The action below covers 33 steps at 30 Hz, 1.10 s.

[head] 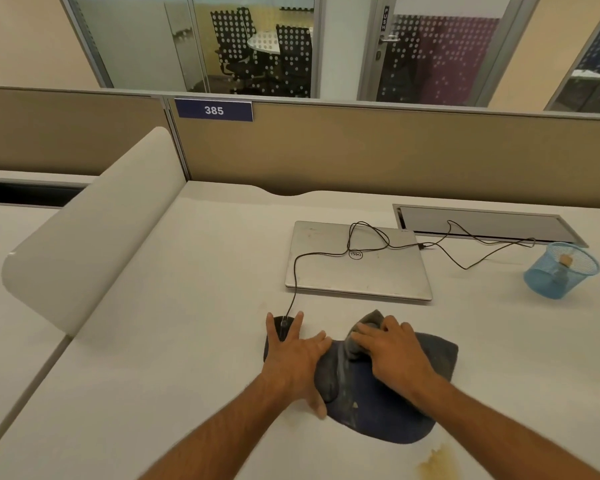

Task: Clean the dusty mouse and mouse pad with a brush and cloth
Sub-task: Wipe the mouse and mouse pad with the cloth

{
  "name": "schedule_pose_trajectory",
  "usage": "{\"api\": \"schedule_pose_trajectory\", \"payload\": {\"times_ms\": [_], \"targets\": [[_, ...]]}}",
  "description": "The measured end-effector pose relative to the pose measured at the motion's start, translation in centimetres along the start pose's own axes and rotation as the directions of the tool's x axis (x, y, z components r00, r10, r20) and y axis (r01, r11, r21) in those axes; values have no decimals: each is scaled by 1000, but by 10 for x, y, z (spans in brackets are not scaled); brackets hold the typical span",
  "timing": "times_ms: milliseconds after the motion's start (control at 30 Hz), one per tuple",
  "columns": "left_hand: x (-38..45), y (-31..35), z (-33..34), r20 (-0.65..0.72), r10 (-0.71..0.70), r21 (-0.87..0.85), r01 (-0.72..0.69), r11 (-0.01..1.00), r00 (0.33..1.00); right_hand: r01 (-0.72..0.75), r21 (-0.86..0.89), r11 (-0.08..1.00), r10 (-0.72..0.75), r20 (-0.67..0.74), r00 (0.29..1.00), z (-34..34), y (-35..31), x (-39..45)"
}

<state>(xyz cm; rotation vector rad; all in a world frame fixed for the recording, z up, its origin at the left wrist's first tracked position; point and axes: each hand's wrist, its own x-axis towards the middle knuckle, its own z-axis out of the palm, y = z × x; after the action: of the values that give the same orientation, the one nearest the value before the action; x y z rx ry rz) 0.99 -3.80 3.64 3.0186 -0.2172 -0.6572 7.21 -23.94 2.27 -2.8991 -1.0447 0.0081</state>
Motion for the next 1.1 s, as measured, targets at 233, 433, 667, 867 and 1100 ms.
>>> {"api": "schedule_pose_trajectory", "payload": {"times_ms": [233,433,667,867,1100], "targets": [[6,-2,2,10,-13,52,13,999,1000,207,-47,977,-205,36,978,-3,-28,-45],[5,1,5,36,-18,45,16,999,999,327,-172,929,-312,108,944,7,-33,-84],[5,4,2,41,-19,56,17,998,999,52,-153,987,-40,77,996,-21,-22,-50],[2,4,-1,47,-12,33,11,999,999,310,-166,936,-283,167,944,2,-24,-93],[0,4,-4,76,1,-10,0,1000,997,144,-182,973,-121,130,984,-16,-30,-56]]}}
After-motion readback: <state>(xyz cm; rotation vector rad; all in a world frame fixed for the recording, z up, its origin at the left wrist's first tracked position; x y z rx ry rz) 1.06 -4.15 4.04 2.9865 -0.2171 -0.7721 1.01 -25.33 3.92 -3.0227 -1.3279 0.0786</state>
